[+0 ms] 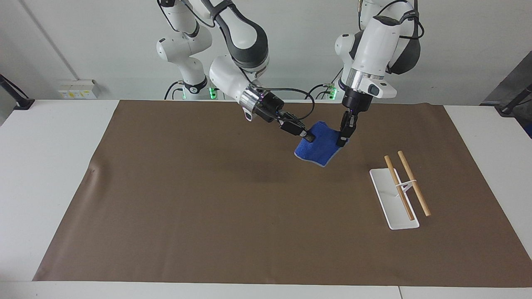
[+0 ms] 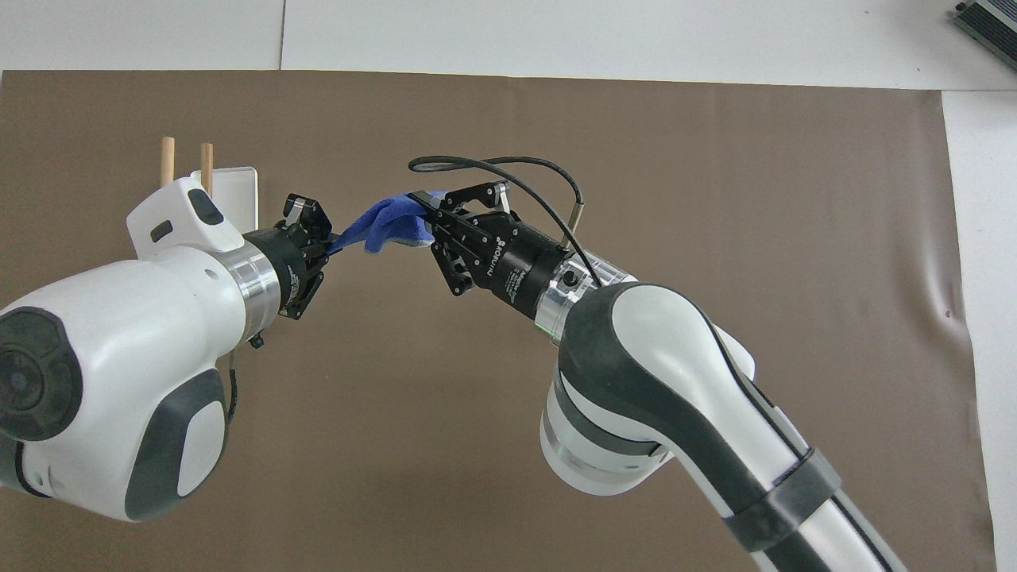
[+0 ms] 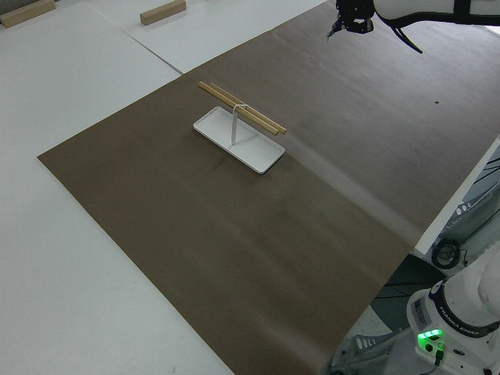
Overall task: Right arm passes towel to left arm to hang
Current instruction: 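Open the right gripper and release the towel to the left gripper, then move the towel over the rods with the left gripper while the right withdraws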
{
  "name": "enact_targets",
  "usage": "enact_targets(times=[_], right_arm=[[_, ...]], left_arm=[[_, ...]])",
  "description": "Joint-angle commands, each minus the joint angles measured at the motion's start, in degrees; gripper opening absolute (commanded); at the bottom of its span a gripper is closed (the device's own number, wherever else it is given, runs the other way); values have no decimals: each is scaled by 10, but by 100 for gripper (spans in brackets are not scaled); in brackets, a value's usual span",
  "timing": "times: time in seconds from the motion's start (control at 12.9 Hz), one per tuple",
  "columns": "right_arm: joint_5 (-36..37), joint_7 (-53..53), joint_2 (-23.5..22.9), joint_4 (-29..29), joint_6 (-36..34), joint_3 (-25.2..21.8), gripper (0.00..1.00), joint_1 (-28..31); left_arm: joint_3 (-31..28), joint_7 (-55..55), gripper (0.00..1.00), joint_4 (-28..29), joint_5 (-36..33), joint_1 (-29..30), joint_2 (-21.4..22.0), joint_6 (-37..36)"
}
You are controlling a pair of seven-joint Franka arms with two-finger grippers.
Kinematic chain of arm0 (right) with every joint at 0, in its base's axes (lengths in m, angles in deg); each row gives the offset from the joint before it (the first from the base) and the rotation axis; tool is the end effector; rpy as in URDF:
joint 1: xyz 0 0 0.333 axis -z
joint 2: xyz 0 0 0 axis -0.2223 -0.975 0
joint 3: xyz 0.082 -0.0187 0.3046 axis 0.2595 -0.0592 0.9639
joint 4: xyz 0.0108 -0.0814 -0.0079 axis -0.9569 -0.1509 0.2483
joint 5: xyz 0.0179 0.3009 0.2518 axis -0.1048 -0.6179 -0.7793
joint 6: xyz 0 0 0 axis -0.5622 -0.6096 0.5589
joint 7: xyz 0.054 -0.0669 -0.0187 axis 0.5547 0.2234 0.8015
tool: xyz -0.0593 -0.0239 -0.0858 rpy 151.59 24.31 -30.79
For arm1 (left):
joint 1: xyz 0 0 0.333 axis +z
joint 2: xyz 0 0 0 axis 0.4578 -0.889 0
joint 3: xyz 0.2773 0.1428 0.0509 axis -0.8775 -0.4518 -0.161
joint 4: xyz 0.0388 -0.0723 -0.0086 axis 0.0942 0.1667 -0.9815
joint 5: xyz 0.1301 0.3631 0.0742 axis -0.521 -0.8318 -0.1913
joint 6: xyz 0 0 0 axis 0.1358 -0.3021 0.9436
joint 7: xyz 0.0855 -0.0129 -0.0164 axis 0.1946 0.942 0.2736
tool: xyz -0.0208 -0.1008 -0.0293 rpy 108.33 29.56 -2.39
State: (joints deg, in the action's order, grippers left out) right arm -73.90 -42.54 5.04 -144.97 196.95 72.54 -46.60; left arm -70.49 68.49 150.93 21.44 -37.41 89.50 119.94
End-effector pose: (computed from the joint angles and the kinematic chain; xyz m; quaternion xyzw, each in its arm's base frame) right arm 0.5333 0.3459 0.4832 -0.5833 0.5378 0.0754 0.6041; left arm 0.5012 -0.2258 0.5365 0.8048 0.5406 0.1165 0.2155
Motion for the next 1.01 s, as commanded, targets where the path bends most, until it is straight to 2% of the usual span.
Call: enact_targets(times=[0.0, 0.08, 0.16, 0.23, 0.39, 0.7, 0.93], right_arm=[[-7, 0, -8, 13, 2, 4, 0, 10], [-5, 1, -8, 13, 7, 4, 3, 9], [-2, 5, -8, 13, 18, 3, 93, 7], [11, 31, -8, 9, 37, 3, 100, 7], [61, 98, -7, -1, 66, 3, 100, 7], [285, 163, -3, -58, 67, 1, 100, 27], [423, 280, -5, -93, 60, 1, 100, 64]], left_arm=[[-3, -39, 0, 4, 10, 2, -2, 10], [-4, -47, 0, 2, 10, 2, -2, 10], [-5, -52, 0, -3, 10, 3, -5, 10], [-6, -53, 0, -7, 10, 3, -8, 11], [-6, -71, 0, -12, 10, 8, -10, 11], [-12, -136, 0, -19, 10, 17, -15, 11], [-31, -180, 0, -19, 10, 17, -15, 9]])
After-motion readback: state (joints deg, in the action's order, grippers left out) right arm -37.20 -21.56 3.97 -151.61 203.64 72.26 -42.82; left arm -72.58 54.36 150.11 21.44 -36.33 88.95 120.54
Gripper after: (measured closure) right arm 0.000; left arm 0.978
